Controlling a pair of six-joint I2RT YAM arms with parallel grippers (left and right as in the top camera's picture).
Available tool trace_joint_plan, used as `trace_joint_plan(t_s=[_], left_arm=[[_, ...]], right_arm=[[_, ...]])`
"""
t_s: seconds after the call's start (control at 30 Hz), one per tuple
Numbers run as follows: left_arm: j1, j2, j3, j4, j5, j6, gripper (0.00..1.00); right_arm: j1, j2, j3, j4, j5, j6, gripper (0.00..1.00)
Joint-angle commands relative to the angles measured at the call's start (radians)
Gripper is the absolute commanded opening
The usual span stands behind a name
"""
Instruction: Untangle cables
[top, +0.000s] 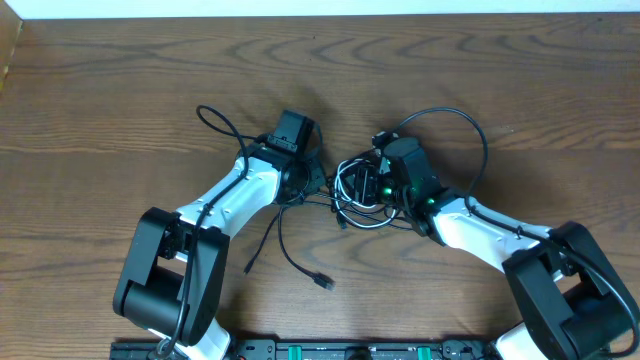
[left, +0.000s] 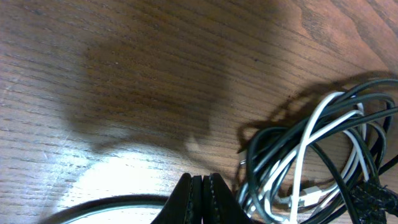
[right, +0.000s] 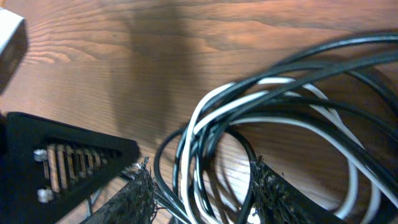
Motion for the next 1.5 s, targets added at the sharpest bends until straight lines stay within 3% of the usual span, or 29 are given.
trace_joint_plan(t_s=[0.0,0.23,0.4,0.6,0.9,1.07,1.17,1.47], left_arm=[[0.001,-0.003,0.008,-0.007,-0.014,-0.002,0.08],[0.001,-0.003,0.008,-0.007,-0.014,-0.002,0.08],[0.001,-0.003,0.008,-0.007,-0.014,-0.002,0.08],[0.001,-0.003,0.008,-0.015,-0.023,0.026,0.08],[0.002,-0.003,0.008,-0.018,-0.022,0.025,0.08],[0.002,-0.003,0.008,-0.021,-0.022,0.025,0.08],[0.002,-0.003,0.008,-0.021,-0.022,0.025,0.08],[0.002,-0.003,0.008,-0.029,-0.022,0.025,0.08]], right_arm=[[0.015,0.024,0.03,0.006,-0.035,0.008,0.48],[0.026,0.036,0.039,0.025,-0.034,-0.093,0.42],[0.026,0.032,0.069,0.003,-0.027,-0.103,0.46],[0.068,0.052,0.07,-0.05,-0.005,-0.078,0.42],[0.095,0.14,0.07,-0.047,0.037,0.08,0.33],[0.092,0.143,0.074,-0.039,0.029,0.082,0.13],[0.072,0.141,0.079,-0.032,-0.039,0.081,0.01],[-0.088,0.11,0.098,0.044,-0.39,0.08,0.01]])
